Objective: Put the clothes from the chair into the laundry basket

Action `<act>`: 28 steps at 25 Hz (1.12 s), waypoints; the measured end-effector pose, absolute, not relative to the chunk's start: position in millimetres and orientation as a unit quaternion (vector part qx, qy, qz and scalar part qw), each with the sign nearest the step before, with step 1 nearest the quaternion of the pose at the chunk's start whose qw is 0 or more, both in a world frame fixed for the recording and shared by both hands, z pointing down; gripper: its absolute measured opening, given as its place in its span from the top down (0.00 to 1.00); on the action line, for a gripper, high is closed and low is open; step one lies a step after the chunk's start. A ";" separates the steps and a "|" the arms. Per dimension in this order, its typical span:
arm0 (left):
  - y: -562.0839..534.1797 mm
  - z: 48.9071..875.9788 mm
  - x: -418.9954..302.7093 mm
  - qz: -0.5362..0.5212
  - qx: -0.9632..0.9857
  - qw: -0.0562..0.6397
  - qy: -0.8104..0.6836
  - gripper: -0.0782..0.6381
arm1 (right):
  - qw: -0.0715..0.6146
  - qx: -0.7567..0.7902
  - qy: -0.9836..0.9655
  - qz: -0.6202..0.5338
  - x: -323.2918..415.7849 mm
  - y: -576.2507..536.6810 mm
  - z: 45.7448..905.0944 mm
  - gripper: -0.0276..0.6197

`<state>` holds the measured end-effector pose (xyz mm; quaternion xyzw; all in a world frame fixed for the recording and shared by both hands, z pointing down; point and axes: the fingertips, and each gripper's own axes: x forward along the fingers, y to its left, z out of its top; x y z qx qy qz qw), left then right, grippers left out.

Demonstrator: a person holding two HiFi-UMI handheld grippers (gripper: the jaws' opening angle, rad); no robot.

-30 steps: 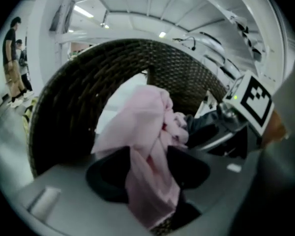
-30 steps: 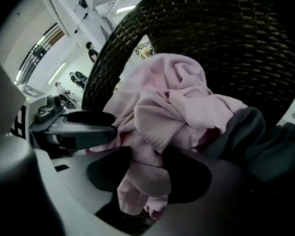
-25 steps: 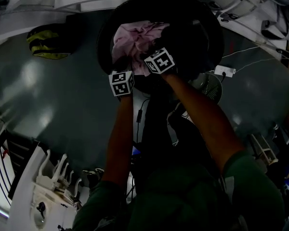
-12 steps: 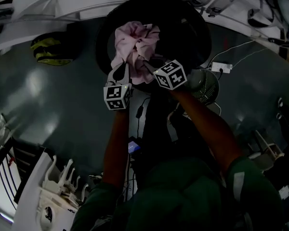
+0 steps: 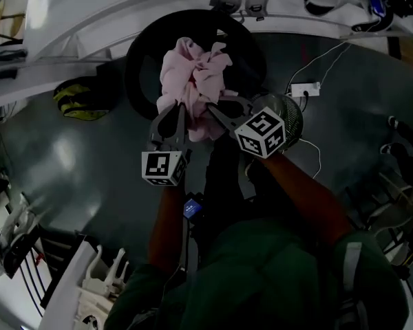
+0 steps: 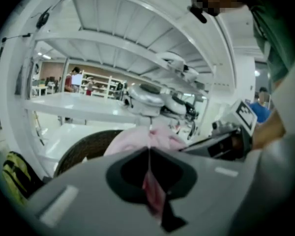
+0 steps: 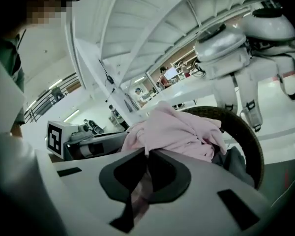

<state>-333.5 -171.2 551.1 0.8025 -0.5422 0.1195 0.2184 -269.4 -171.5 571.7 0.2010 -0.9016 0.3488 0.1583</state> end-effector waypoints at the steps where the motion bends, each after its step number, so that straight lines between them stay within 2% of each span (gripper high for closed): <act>1: -171.6 536.8 -321.6 0.115 0.810 0.210 -0.536 0.88 | 0.147 0.209 -0.903 0.345 -257.9 -171.1 557.6 0.94; 6: -171.5 481.6 -252.9 0.099 0.840 0.182 -0.502 0.88 | 0.108 0.248 -0.905 0.330 -188.6 -164.6 501.9 0.94; 12: -166.1 455.6 -158.6 0.106 0.881 0.163 -0.432 0.88 | 0.080 0.311 -0.892 0.320 -92.5 -149.5 470.8 0.94; 21: -124.9 465.6 -21.1 0.138 0.922 0.164 -0.322 0.88 | 0.060 0.409 -0.845 0.339 38.0 -92.9 485.8 0.94; 28: -85.9 491.5 54.9 0.169 0.933 0.178 -0.263 0.88 | 0.054 0.452 -0.812 0.364 108.3 -48.4 513.0 0.94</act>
